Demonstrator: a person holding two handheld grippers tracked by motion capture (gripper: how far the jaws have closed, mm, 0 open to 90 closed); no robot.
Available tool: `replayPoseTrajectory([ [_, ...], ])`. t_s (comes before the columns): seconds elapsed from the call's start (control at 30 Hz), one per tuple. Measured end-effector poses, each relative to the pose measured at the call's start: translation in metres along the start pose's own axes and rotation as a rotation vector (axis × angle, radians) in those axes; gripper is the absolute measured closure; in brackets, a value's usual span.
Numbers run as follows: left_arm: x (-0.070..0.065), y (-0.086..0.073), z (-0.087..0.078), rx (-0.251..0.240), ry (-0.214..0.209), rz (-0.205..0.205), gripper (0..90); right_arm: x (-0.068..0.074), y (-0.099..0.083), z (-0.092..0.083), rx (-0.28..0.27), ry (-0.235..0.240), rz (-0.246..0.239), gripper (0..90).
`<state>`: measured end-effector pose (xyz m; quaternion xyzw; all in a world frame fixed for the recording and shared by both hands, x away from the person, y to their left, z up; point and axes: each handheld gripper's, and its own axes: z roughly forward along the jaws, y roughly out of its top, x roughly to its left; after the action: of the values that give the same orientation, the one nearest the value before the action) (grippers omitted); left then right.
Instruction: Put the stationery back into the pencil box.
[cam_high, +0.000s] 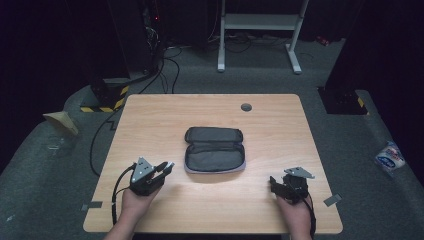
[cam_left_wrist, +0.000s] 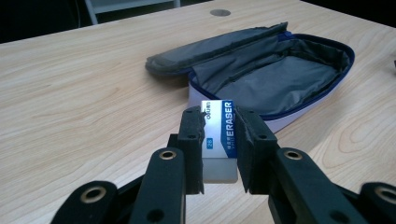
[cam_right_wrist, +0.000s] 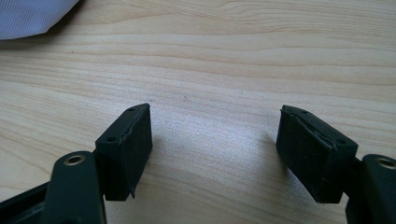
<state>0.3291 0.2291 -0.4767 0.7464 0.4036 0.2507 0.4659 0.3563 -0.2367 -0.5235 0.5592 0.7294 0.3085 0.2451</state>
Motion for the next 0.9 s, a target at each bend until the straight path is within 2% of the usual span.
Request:
replayPoseTrajectory([
  [0.1, -0.003, 0.001, 0.002, 0.005, -0.005, -0.01, 73.1, 0.0, 0.0, 0.0, 0.0, 0.0, 0.0, 26.5],
  [0.4, -0.009, 0.004, 0.004, 0.0, 0.001, 0.016, 73.1, 0.0, 0.0, 0.0, -0.002, 0.003, -0.004, 27.3],
  [0.67, -0.016, 0.007, 0.015, 0.008, -0.03, 0.03, 73.2, 0.0, 0.0, 0.0, -0.002, 0.003, -0.003, 27.3],
  [0.9, -0.019, 0.01, 0.017, -0.008, -0.042, 0.033, 73.3, 0.0, 0.0, 0.0, -0.001, 0.003, -0.003, 27.3],
])
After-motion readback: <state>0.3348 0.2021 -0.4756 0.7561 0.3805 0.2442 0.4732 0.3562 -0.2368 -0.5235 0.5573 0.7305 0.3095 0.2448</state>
